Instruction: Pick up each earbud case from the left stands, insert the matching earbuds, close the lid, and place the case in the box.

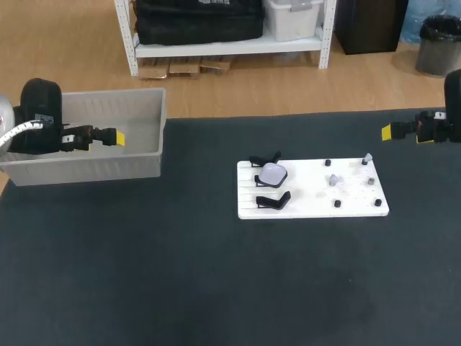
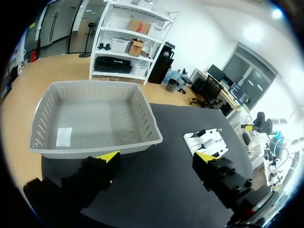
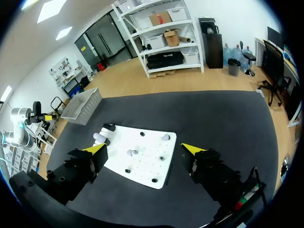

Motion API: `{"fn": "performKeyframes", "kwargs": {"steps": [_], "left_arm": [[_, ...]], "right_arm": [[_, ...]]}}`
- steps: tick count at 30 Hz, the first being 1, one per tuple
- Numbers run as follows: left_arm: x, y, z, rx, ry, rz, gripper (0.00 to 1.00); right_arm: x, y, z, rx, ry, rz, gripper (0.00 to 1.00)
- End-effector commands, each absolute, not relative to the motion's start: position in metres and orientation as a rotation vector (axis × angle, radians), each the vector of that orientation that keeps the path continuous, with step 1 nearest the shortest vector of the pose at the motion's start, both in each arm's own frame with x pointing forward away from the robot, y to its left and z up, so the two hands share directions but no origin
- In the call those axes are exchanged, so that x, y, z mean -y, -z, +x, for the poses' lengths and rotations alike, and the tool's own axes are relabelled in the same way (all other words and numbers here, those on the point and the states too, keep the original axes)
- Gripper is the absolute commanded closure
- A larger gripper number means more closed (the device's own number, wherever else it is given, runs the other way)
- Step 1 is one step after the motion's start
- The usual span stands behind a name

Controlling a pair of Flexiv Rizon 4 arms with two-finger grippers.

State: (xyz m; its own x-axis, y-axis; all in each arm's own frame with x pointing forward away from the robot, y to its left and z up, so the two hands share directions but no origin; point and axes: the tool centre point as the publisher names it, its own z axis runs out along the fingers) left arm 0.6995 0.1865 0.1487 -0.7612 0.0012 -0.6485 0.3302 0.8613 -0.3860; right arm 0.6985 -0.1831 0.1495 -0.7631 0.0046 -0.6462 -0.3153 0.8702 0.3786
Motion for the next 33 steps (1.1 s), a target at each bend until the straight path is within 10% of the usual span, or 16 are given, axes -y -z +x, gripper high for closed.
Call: {"fn": "performKeyframes", "kwargs": {"steps": [1, 12, 33], "left_arm": [[-0.184, -0.156, 0.703, -2.143, 0.776, 0.476, 0.0], [-0.184, -0.172, 0.692, -1.502, 1.146, 1.212, 0.0], [-0.175, -0.17, 0.689, -1.523, 1.134, 1.203, 0.0]], "right_arm": [[0.183, -0.148, 0.7, -2.37, -0.627, -0.225, 0.0], [0.183, -0.148, 0.7, -2.37, -0.627, -0.225, 0.0], [0.183, -0.148, 0.7, -2.37, -0.627, -0.225, 0.0]]}}
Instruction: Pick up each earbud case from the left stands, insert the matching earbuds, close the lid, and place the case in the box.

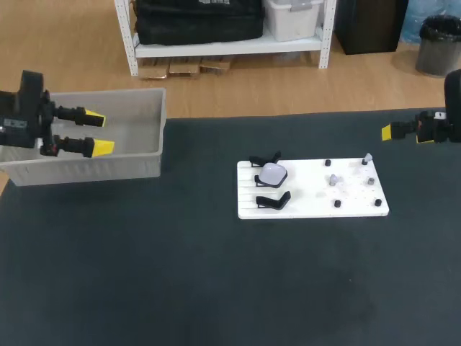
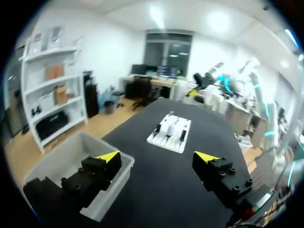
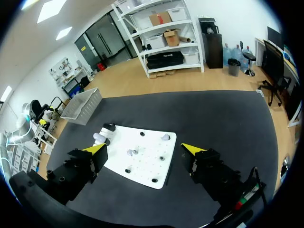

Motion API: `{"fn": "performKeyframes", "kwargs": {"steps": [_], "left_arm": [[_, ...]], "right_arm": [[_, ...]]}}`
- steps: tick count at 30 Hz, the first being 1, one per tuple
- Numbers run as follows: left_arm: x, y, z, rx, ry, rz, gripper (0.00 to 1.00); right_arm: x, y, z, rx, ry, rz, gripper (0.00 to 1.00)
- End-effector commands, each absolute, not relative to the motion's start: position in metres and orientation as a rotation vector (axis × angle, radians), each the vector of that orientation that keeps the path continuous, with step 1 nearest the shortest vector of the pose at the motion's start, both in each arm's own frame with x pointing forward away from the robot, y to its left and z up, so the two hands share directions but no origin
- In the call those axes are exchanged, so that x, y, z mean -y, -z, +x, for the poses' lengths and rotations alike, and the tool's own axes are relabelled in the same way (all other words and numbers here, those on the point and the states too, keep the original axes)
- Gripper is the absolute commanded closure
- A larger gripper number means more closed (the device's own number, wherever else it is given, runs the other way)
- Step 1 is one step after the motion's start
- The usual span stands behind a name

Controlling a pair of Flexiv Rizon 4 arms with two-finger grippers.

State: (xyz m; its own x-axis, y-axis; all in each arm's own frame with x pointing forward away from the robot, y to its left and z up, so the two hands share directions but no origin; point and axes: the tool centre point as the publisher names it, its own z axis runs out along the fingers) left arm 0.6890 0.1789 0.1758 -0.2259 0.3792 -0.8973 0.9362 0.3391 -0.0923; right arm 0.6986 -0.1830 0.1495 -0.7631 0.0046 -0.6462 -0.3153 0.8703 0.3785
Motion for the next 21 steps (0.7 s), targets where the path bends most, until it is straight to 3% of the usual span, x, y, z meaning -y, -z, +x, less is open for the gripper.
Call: {"fn": "performKeyframes", "kwargs": {"steps": [1, 21], "left_arm": [[-0.167, -0.166, 0.687, -1.533, 1.131, 1.206, 0.0], [-0.03, -0.112, 0.681, -1.717, 0.757, 1.341, 0.0]], "right_arm": [[0.183, -0.148, 0.7, -2.37, -0.627, -0.225, 0.0], [0.183, -0.148, 0.7, -2.37, -0.627, -0.225, 0.0]]}}
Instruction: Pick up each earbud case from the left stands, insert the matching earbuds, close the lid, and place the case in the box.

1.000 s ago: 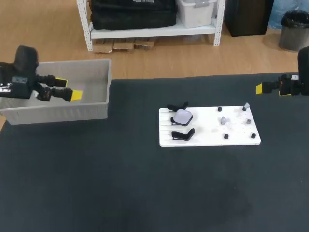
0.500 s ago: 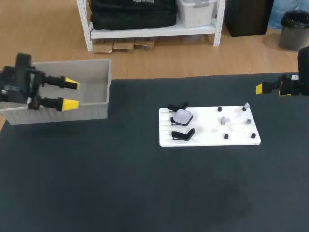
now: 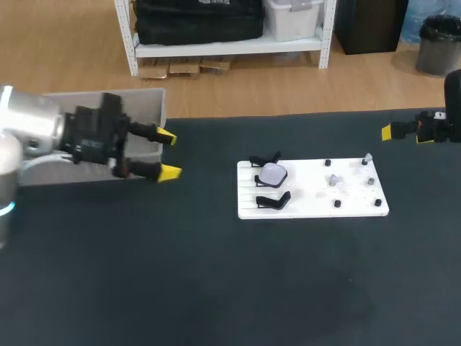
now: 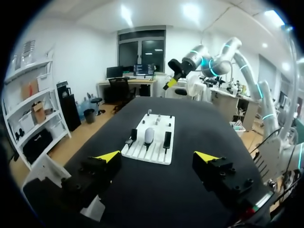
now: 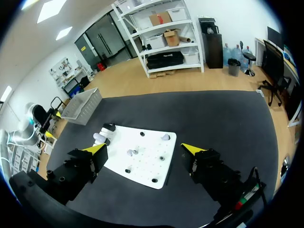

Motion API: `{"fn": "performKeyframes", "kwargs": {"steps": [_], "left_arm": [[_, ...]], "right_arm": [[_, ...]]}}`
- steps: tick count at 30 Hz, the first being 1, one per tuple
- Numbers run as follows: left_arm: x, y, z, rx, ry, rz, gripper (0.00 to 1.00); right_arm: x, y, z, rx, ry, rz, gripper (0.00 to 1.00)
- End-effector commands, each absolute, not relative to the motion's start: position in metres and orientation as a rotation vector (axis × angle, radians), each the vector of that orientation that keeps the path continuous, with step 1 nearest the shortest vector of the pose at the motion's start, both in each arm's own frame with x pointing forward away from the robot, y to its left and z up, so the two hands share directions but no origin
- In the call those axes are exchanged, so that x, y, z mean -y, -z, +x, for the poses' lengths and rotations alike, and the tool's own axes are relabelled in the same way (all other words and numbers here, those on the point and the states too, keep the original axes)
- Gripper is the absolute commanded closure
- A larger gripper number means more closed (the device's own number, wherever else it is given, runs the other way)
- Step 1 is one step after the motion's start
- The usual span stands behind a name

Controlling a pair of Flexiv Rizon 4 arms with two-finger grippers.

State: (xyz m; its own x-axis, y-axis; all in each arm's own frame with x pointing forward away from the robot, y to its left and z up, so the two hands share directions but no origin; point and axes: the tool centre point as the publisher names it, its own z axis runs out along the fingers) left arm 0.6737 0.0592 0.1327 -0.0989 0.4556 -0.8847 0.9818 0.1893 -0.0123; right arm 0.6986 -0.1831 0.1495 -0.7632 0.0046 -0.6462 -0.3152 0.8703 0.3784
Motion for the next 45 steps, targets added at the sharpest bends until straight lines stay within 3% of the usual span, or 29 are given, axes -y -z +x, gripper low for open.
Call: {"fn": "performKeyframes", "kwargs": {"steps": [1, 19, 45], "left_arm": [[-0.025, -0.106, 0.683, -1.732, 0.77, 1.341, 0.0], [-0.025, -0.106, 0.683, -1.732, 0.77, 1.341, 0.0], [0.065, -0.04, 0.72, -1.648, 0.87, 1.441, 0.0]], "right_arm": [[0.183, -0.148, 0.7, -2.37, -0.627, -0.225, 0.0], [0.183, -0.148, 0.7, -2.37, -0.627, -0.225, 0.0], [0.183, -0.148, 0.7, -2.37, -0.627, -0.225, 0.0]]}}
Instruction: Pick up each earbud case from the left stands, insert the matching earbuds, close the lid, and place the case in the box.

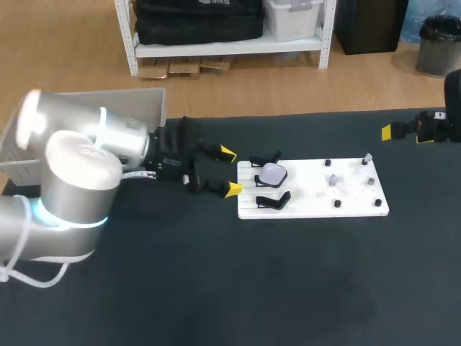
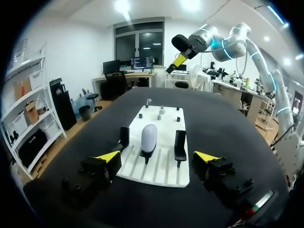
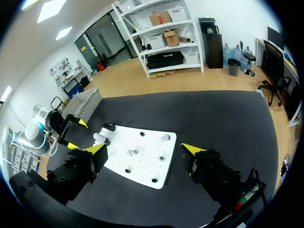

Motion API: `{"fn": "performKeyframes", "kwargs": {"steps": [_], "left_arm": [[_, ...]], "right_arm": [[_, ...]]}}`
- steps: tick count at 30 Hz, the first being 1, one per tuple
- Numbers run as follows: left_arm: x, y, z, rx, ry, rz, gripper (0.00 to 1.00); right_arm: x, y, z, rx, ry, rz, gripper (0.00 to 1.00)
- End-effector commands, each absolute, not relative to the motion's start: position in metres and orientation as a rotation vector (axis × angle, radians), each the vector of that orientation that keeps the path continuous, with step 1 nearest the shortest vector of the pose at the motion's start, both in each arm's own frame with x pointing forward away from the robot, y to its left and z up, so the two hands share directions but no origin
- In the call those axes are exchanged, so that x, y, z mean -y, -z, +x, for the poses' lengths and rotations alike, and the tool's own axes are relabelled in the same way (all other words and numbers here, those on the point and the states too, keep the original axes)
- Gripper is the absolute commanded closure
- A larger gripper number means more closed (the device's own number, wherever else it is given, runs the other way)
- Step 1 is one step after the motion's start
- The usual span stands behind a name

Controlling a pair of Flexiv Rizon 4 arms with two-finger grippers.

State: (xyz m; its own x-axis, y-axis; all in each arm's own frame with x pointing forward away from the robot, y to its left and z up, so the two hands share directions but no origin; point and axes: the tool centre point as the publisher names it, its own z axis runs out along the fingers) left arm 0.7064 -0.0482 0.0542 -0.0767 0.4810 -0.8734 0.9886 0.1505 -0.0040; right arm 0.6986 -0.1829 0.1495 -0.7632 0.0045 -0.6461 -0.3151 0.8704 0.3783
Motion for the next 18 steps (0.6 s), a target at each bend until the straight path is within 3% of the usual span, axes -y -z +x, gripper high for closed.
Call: {"fn": "performKeyframes", "kwargs": {"steps": [1, 13, 18], "left_arm": [[0.068, -0.038, 0.722, -1.641, 0.874, 1.444, 0.0], [0.091, -0.033, 0.738, -1.595, 0.926, 1.478, 0.0], [0.1, -0.033, 0.738, -1.585, 0.943, 1.49, 0.1]], "right_arm": [[0.183, -0.148, 0.7, -2.37, -0.627, -0.225, 0.0], [0.183, -0.148, 0.7, -2.37, -0.627, -0.225, 0.0], [0.183, -0.148, 0.7, -2.37, -0.627, -0.225, 0.0]]}}
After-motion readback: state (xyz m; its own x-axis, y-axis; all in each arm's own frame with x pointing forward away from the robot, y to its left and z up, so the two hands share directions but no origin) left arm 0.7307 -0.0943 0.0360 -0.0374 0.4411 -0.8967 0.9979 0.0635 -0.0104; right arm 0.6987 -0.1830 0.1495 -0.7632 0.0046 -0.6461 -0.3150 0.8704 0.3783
